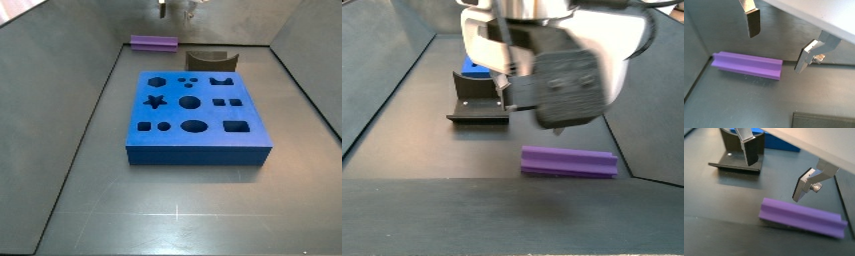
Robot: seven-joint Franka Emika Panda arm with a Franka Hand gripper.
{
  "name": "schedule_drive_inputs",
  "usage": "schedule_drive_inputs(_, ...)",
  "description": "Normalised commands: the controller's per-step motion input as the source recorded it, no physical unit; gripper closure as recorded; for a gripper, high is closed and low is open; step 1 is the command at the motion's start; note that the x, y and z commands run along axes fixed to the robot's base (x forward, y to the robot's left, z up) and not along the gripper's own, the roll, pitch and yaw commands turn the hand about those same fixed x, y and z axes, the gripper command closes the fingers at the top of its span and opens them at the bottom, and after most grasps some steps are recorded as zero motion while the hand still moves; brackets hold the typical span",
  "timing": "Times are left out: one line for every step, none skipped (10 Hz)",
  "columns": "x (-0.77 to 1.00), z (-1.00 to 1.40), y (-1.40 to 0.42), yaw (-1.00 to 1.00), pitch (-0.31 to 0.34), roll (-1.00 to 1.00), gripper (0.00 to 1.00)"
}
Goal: Pick up the star object. Move up. Place the star object on the fixture. Regrasp the star object. Move to above the board. Insert the star object.
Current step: Pick up the star object.
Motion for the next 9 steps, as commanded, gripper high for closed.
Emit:
schedule_drive_inputs(0.24, -0.16, 0.09, -0.83, -0.1, -0.12, 0.0)
schedule_drive_inputs(0.15, -0.11, 0.14, -0.67, -0.167, -0.22, 0.0)
schedule_drive_inputs(0.11, -0.12, 0.19, -0.52, -0.21, -0.32, 0.0)
schedule_drive_inputs(0.07, -0.13, 0.25, -0.42, -0.243, -0.38, 0.0)
schedule_drive_inputs(0.07, -0.15, 0.21, -0.46, -0.24, -0.37, 0.0)
schedule_drive_inputs(0.15, -0.13, 0.06, -0.75, -0.191, -0.23, 0.0)
schedule_drive_inputs(0.11, -0.19, 0.0, -0.89, -0.161, -0.15, 0.0)
schedule_drive_inputs(0.1, -0.13, 0.0, -0.88, -0.189, -0.15, 0.0)
schedule_drive_inputs(0.13, -0.08, 0.02, -0.83, -0.223, -0.18, 0.0)
